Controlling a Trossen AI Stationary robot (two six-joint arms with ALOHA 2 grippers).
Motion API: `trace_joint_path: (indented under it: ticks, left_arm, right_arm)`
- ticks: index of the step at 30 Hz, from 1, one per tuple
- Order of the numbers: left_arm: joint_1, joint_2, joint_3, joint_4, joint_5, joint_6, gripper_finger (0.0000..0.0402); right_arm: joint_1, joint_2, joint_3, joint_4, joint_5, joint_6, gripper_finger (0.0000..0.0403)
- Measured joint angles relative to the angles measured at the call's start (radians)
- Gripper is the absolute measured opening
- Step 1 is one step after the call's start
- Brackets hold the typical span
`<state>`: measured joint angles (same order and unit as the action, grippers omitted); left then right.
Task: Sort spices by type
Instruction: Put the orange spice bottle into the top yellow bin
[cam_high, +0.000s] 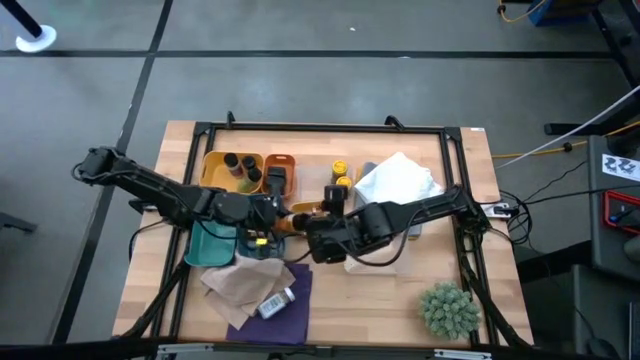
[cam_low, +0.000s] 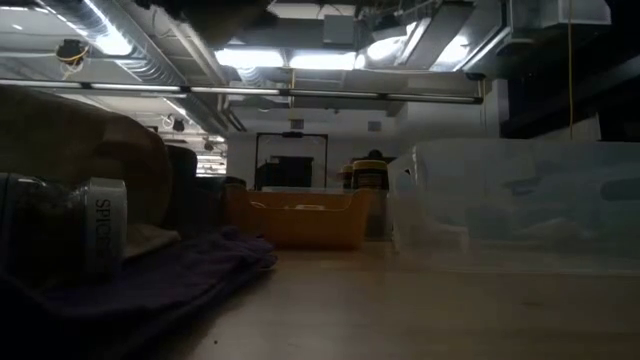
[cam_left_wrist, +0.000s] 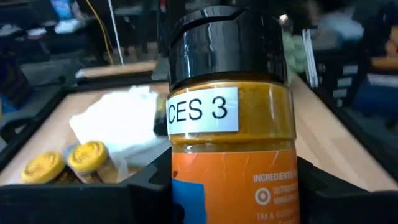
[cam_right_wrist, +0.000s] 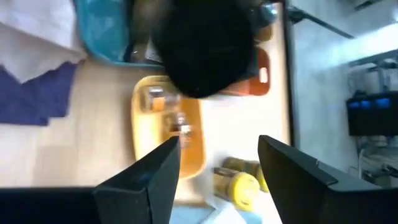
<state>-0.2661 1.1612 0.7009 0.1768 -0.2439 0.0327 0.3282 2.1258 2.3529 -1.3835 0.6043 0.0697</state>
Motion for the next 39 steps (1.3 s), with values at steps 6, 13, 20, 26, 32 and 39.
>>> trace_joint_path:
  ticks: [6,13,20,26,32,39]
  left_arm:
    - [0.001,-0.075,0.000,0.000,-0.053,0.044,0.0159]
    - [0.000,-0.219,0.000,-0.045,-0.291,0.105,0.0159]
    - [0.001,-0.353,-0.001,-0.227,-0.632,0.016,0.0159]
    - [0.001,-0.390,-0.002,-0.541,-0.778,-0.193,0.0159]
    - [0.001,-0.390,-0.062,-0.754,-0.868,-0.405,0.0159]
    - [0.001,-0.390,-0.176,-0.805,-0.894,-0.586,0.0159]
  right_arm:
    - [-0.003,-0.001,0.001,-0.057,0.015,0.009,0.0215]
    - [-0.002,-0.025,0.001,-0.138,0.042,0.038,0.0215]
    - [-0.011,-0.076,0.003,-0.162,0.092,0.083,0.0216]
    - [-0.037,-0.081,0.002,-0.116,0.155,0.082,0.0216]
    - [-0.148,-0.080,-0.066,0.043,0.113,0.030,0.0216]
    - [-0.311,-0.080,-0.190,0.445,-0.178,-0.157,0.0216]
